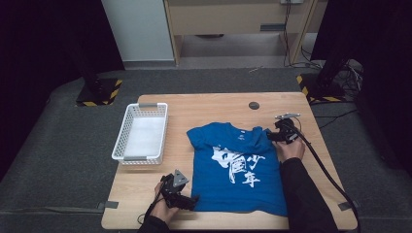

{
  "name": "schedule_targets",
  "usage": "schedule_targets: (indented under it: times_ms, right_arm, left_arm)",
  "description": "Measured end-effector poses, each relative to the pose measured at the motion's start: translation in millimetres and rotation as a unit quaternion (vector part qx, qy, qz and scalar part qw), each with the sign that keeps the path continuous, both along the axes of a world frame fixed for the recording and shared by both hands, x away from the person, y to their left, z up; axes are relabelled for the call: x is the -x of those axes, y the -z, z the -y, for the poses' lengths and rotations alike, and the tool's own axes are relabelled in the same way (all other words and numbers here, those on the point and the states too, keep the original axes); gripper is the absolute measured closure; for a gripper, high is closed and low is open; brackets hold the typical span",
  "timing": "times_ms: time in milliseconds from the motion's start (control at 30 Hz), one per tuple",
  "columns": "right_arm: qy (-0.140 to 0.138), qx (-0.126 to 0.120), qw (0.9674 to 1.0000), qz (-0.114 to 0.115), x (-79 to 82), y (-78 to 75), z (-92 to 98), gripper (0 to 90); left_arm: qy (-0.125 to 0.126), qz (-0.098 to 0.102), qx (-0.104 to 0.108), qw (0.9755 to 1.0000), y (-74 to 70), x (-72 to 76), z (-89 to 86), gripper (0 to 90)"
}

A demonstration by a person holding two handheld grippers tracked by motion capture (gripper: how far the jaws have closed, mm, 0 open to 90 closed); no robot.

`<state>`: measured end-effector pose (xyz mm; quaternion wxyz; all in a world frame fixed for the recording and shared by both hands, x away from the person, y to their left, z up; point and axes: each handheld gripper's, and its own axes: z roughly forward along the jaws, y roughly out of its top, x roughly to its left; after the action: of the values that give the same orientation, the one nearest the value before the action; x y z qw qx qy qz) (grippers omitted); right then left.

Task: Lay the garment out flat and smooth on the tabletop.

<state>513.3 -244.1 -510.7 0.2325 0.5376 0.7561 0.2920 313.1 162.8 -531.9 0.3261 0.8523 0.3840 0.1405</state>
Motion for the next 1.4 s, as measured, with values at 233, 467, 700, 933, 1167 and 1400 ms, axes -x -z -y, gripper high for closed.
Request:
schedule_targets:
  times_ms: [233,467,700,933,1167,1400]
  right_arm:
    - [-0.007,-0.012,0.9998,-0.014,-0.6,10.5,2.8,41.1]
    - [-0.013,-0.021,0.9995,-0.019,0.4,14.6,0.2,50.6]
    - [-0.01,-0.031,0.9994,-0.013,4.5,15.0,-3.7,70.6]
    - [-0.007,-0.036,0.9991,-0.019,5.7,14.0,-4.8,84.4]
    - [0.019,-0.035,0.9992,-0.008,7.2,12.9,2.0,85.3]
    - [0.051,-0.031,0.9982,0.005,5.5,8.0,8.5,85.0]
  left_arm:
    - [0.002,0.001,0.0,1.0,0.1,-0.1,-0.3,0.0]
    - [0.002,0.001,0.0,1.0,0.1,-0.1,-0.2,0.0]
    - [0.001,0.001,0.001,1.0,0.2,0.0,0.0,0.0]
    - [0.002,0.001,0.0,1.0,0.2,0.0,-0.3,0.0]
    - [0.003,0.002,0.0,1.0,0.2,-0.1,-0.3,0.0]
    - [0.002,0.002,0.001,1.0,0.3,0.0,-0.3,0.0]
